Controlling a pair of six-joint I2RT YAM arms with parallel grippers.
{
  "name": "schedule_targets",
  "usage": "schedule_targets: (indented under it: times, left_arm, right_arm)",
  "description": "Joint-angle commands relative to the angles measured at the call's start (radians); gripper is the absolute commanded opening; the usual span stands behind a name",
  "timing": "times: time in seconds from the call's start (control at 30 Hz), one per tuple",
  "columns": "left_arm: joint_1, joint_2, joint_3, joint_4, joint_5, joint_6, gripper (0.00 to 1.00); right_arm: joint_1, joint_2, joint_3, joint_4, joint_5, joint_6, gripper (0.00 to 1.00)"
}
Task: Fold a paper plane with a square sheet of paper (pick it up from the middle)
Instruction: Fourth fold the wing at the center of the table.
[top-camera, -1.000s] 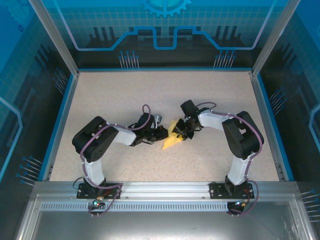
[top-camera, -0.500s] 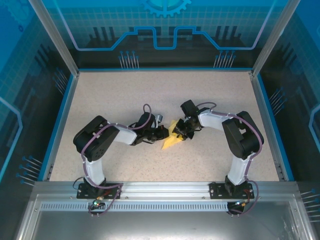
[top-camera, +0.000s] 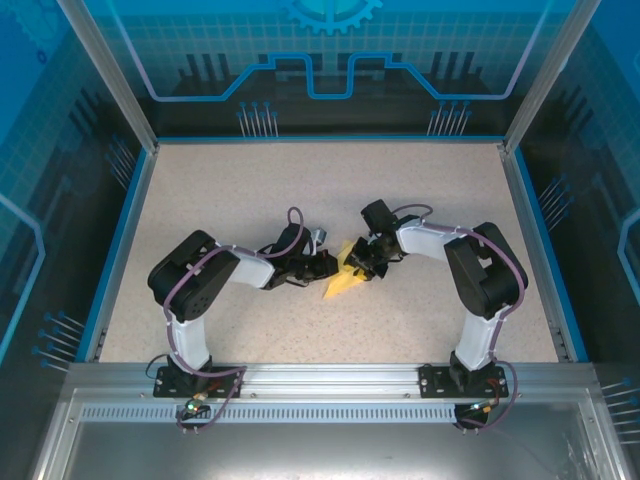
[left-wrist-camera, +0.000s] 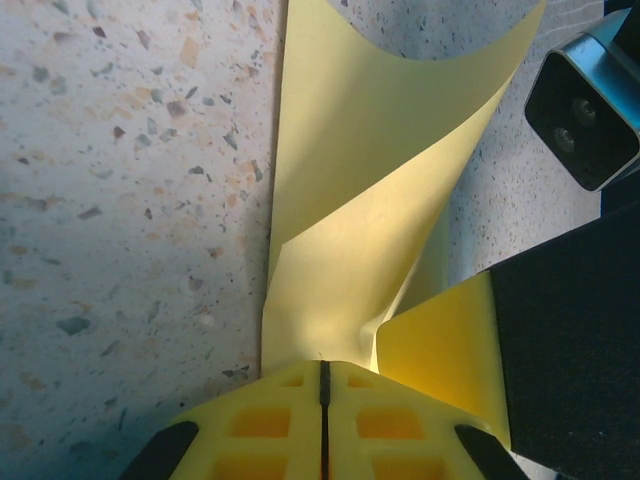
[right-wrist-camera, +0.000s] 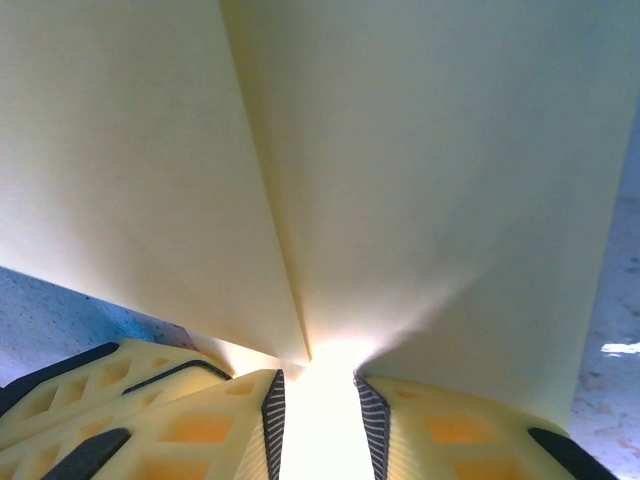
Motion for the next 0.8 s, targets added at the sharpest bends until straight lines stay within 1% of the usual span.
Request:
schedule_targets:
  times: [0.0, 0.2, 0.33, 0.43, 0.6, 0.77]
  left_arm:
    - [0.003, 0.024, 0.013, -0.094, 0.006, 0.044, 0.07]
    - [0.003, 0.025, 0.021, -0.176, -0.004, 0.089, 0.05]
    - [0.003, 0.030, 0.030, -0.209, -0.006, 0.110, 0.04]
    - [0.003, 0.028, 0.031, -0.218, -0.006, 0.116, 0.04]
    - [0.003, 0.025, 0.039, -0.225, -0.007, 0.123, 0.04]
    - [0.003, 0.020, 0.041, -0.226, -0.005, 0.123, 0.04]
  right_arm:
    - [0.002, 0.021, -0.035, -0.059, 0.062, -0.026, 0.32]
    - [0.002, -0.048, -0.004, 0.052, 0.027, -0.082, 0.32]
    - [0.002, -0.146, 0.038, 0.074, 0.051, -0.153, 0.32]
    - [0.001, -0.185, 0.080, 0.021, 0.087, -0.222, 0.33]
    - [0.004, -0.129, 0.160, -0.146, 0.201, -0.329, 0.36]
    - [0.016, -0.049, 0.228, -0.198, 0.202, -0.414, 0.44]
